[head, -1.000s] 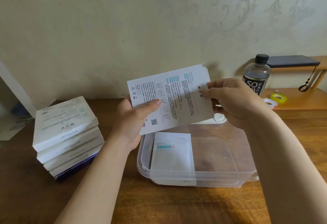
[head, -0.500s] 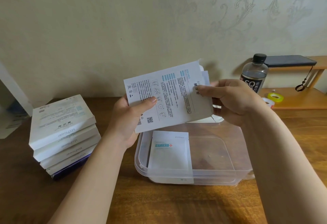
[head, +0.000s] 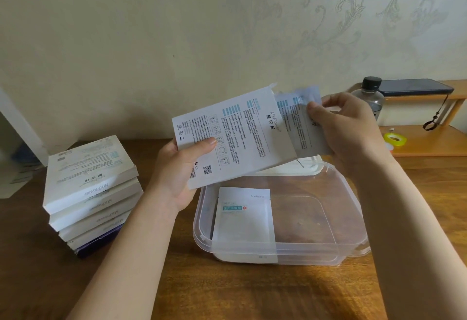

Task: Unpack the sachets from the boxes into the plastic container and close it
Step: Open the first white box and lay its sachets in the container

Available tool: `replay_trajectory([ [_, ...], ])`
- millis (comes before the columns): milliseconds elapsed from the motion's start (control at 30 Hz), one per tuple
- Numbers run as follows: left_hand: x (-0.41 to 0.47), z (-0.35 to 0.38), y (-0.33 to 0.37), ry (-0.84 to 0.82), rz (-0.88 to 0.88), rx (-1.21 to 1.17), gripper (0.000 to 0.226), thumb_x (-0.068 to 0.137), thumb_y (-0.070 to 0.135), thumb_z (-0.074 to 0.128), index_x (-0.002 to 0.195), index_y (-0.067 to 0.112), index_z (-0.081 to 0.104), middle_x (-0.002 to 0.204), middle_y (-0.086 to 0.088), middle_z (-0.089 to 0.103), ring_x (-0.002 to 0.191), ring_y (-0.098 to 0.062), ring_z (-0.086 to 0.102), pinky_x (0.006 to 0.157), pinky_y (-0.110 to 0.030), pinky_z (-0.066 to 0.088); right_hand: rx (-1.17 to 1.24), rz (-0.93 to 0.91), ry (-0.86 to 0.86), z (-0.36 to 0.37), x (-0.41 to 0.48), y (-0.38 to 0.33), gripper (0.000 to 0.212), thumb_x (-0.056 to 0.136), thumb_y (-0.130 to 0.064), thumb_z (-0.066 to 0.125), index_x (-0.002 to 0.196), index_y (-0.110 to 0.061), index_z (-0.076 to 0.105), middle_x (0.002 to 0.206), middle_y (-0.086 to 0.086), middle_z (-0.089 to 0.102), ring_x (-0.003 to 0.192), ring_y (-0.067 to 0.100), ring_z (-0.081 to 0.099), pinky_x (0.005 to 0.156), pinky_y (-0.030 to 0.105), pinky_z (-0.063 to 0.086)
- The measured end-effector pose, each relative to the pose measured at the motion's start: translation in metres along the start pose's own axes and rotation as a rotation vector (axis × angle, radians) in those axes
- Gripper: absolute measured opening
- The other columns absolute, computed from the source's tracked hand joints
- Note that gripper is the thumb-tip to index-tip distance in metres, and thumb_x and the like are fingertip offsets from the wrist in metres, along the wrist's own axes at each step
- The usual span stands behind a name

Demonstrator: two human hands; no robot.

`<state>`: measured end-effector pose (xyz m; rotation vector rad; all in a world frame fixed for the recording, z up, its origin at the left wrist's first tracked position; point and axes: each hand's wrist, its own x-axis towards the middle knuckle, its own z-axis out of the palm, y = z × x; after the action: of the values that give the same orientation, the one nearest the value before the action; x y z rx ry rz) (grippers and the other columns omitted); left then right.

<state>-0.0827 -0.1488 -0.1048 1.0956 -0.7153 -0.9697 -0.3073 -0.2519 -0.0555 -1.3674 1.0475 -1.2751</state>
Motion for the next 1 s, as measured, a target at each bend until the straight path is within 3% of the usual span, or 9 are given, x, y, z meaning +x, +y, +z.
replay_trajectory([
  [167, 0.002, -0.003, 0.0, 0.037, -0.015, -0.024, 0.029, 0.088, 0.008, 0.069, 0.114, 0.022, 0.07, 0.112, -0.006, 0.076, 0.104, -0.026, 0.073, 0.064, -0.034, 0.059, 0.095, -0.094, 0.073, -0.003, -0.004, -0.004, 0.027, 0.096, -0.007, 0.062, 0.118, -0.021, 0.056, 0.082, 0.001, 0.069, 0.069, 0.015, 0.072, 0.071, 0.051, 0.062],
  [267, 0.003, -0.006, 0.0, 0.059, -0.029, -0.045, 0.028, 0.088, 0.013, 0.07, 0.113, 0.027, 0.071, 0.112, -0.005, 0.076, 0.106, -0.026, 0.072, 0.065, -0.034, 0.057, 0.196, -0.129, 0.073, -0.007, -0.004, -0.007, 0.046, 0.095, 0.003, 0.052, 0.13, -0.026, 0.056, 0.069, -0.003, 0.058, 0.07, 0.022, 0.064, 0.07, 0.044, 0.056],
  [433, 0.004, -0.006, 0.001, 0.022, -0.062, -0.075, 0.039, 0.078, 0.017, 0.074, 0.115, 0.025, 0.07, 0.113, -0.007, 0.076, 0.106, -0.026, 0.072, 0.068, -0.036, 0.058, 0.299, -0.1, -0.184, -0.02, -0.007, -0.01, 0.044, 0.083, 0.01, 0.029, 0.094, -0.011, 0.066, 0.085, 0.005, 0.067, 0.071, 0.025, 0.063, 0.055, 0.031, 0.053],
  [533, 0.003, -0.004, 0.002, -0.031, -0.103, -0.099, 0.035, 0.08, 0.017, 0.07, 0.114, 0.024, 0.07, 0.109, -0.008, 0.077, 0.099, -0.024, 0.074, 0.064, -0.033, 0.059, 0.335, -0.076, -0.328, -0.03, -0.006, -0.01, 0.056, 0.076, 0.017, 0.019, 0.092, -0.007, 0.067, 0.092, 0.008, 0.073, 0.086, 0.033, 0.071, 0.055, 0.044, 0.061],
  [600, 0.003, -0.004, 0.002, -0.052, -0.136, -0.123, 0.026, 0.087, 0.013, 0.066, 0.111, 0.023, 0.07, 0.104, -0.007, 0.077, 0.09, -0.021, 0.076, 0.058, -0.03, 0.059, 0.304, -0.143, -0.359, -0.032, -0.005, -0.007, 0.059, 0.081, 0.027, 0.025, 0.095, -0.009, 0.07, 0.093, 0.007, 0.075, 0.091, 0.034, 0.072, 0.059, 0.045, 0.063],
  [700, 0.003, -0.004, 0.001, -0.048, -0.161, -0.121, 0.026, 0.09, 0.012, 0.065, 0.114, 0.023, 0.07, 0.105, -0.007, 0.077, 0.09, -0.021, 0.076, 0.058, -0.029, 0.059, 0.243, -0.276, -0.362, -0.032, -0.005, -0.002, 0.045, 0.091, 0.015, 0.051, 0.085, -0.021, 0.078, 0.092, 0.003, 0.077, 0.084, 0.027, 0.073, 0.057, 0.039, 0.059],
  [833, 0.003, -0.002, 0.003, -0.042, -0.139, -0.102, 0.026, 0.087, 0.011, 0.067, 0.11, 0.021, 0.071, 0.106, -0.009, 0.078, 0.091, -0.022, 0.077, 0.058, -0.029, 0.059, 0.134, -0.441, -0.221, -0.033, 0.003, 0.002, 0.039, 0.083, 0.008, 0.07, 0.073, -0.029, 0.078, 0.115, -0.009, 0.072, 0.122, 0.016, 0.061, 0.086, 0.04, 0.058],
  [900, 0.002, -0.001, 0.003, -0.028, -0.124, -0.071, 0.026, 0.088, 0.01, 0.068, 0.112, 0.021, 0.071, 0.108, -0.009, 0.077, 0.093, -0.024, 0.077, 0.059, -0.031, 0.059, 0.205, -0.458, -0.158, -0.034, 0.007, 0.004, 0.027, 0.076, -0.003, 0.075, 0.068, -0.029, 0.077, 0.116, -0.007, 0.072, 0.12, 0.02, 0.061, 0.096, 0.043, 0.053],
  [1000, 0.002, 0.001, 0.002, 0.012, -0.089, -0.025, 0.032, 0.086, 0.007, 0.071, 0.116, 0.018, 0.07, 0.11, -0.01, 0.077, 0.1, -0.029, 0.075, 0.066, -0.037, 0.06, 0.339, -0.458, -0.072, -0.031, 0.008, 0.002, 0.016, 0.072, -0.01, 0.074, 0.061, -0.021, 0.07, 0.101, 0.004, 0.075, 0.11, 0.029, 0.065, 0.09, 0.045, 0.052],
])
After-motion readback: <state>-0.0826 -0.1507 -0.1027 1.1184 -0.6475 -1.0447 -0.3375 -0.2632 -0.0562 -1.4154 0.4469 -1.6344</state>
